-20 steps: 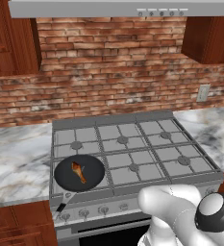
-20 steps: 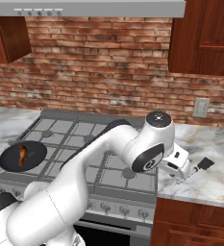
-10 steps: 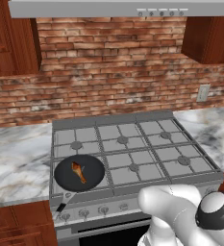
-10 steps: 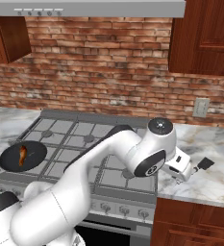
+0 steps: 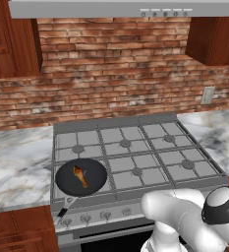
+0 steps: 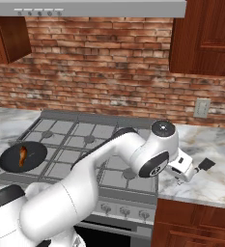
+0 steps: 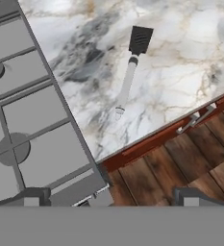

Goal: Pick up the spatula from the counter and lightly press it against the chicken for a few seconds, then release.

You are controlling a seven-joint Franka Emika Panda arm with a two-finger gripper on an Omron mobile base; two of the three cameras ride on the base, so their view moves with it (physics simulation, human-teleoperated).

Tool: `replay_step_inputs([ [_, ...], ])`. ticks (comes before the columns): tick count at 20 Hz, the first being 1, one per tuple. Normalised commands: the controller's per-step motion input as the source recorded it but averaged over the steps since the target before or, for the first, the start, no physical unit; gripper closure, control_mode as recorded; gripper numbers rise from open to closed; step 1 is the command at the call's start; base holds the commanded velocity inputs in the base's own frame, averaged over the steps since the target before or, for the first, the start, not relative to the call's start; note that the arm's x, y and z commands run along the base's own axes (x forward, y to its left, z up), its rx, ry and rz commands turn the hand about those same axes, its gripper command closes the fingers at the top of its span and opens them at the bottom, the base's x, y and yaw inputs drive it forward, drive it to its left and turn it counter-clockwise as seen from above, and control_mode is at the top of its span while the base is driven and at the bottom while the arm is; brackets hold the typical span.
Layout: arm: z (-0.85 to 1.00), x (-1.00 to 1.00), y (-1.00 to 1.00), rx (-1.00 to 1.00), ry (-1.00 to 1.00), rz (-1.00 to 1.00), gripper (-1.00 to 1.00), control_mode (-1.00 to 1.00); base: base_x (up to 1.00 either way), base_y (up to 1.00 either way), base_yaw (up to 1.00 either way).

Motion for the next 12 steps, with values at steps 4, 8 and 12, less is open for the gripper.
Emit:
replay_step_inputs([
  [4, -0.21, 0.16, -0.09, 0.00, 0.00, 0.00, -1.00, -1.00, 0.00, 0.00, 0.00],
  [8, -0.19, 0.17, -0.10, 0.00, 0.00, 0.00, -1.00, -1.00, 0.00, 0.00, 0.00],
  [12, -0.07, 0.14, -0.09, 0.00, 0.00, 0.00, -1.00, -1.00, 0.00, 0.00, 0.00],
])
